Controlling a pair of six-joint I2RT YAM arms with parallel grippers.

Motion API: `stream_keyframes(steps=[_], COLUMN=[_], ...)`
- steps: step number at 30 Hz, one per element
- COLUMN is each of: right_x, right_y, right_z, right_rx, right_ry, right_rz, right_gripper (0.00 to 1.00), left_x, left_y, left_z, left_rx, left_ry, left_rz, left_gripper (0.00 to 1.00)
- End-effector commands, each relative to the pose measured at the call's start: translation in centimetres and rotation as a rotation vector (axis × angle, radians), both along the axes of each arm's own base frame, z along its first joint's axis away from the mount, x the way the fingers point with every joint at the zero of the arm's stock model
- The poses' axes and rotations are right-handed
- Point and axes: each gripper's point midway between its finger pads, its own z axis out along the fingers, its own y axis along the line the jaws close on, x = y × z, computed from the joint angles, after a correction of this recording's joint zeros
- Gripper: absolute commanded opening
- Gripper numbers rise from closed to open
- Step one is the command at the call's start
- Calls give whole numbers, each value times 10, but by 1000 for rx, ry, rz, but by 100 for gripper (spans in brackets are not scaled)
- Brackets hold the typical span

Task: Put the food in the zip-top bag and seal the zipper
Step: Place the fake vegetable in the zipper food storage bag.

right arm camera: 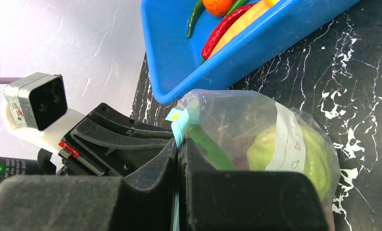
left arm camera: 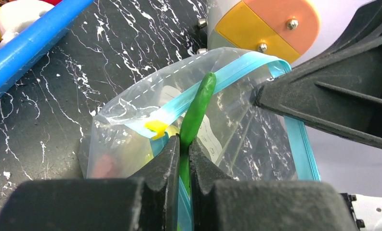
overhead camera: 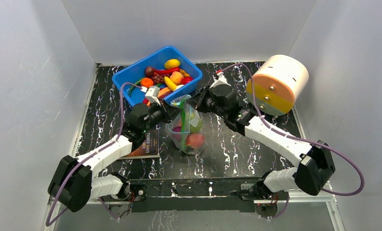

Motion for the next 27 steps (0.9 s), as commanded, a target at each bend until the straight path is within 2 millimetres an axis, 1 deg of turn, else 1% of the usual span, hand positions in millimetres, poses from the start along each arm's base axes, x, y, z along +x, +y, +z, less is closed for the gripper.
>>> stream_keyframes(steps=[1, 4, 7, 12, 14, 16, 18, 21, 24, 26, 27], right_x=[11, 13, 21, 25, 23, 20, 12, 0, -8, -10, -11], right_y=[15, 14, 6, -6, -8, -7, -1, 8, 12, 9, 8], right_z=[73, 63, 50, 37, 39, 46, 55, 61, 53, 42, 39], right_rx=[107, 82, 44, 25, 50, 61, 64, 55, 33, 15, 12], right_ry=[-191, -164, -126, -90, -84, -107, -147, -182, -167, -142, -138], right_rz=[45, 34, -33, -100, -114, -92, -23, 76, 130, 129, 126], right_gripper=[0, 0, 0, 0, 0, 0, 0, 0, 0, 0, 0], left_x=[-19, -30, -40, -49, -45, -38, -27, -19, -15, -15, -15], left_y=[-11, -20, -26, -22, -14, -5, 5, 5, 0, -3, -5], left_z=[-10, 0, 7, 5, -4, -15, -24, -27, -23, -22, -20], left_rx=[47, 22, -12, 4, 45, 111, 173, 217, 217, 209, 199], left_ry=[15, -33, -59, -50, -17, 16, 56, 84, 98, 95, 93], left_rz=[-128, -223, -284, -299, -246, -187, -110, -96, -106, -125, -128], left_gripper=[0, 0, 0, 0, 0, 0, 0, 0, 0, 0, 7])
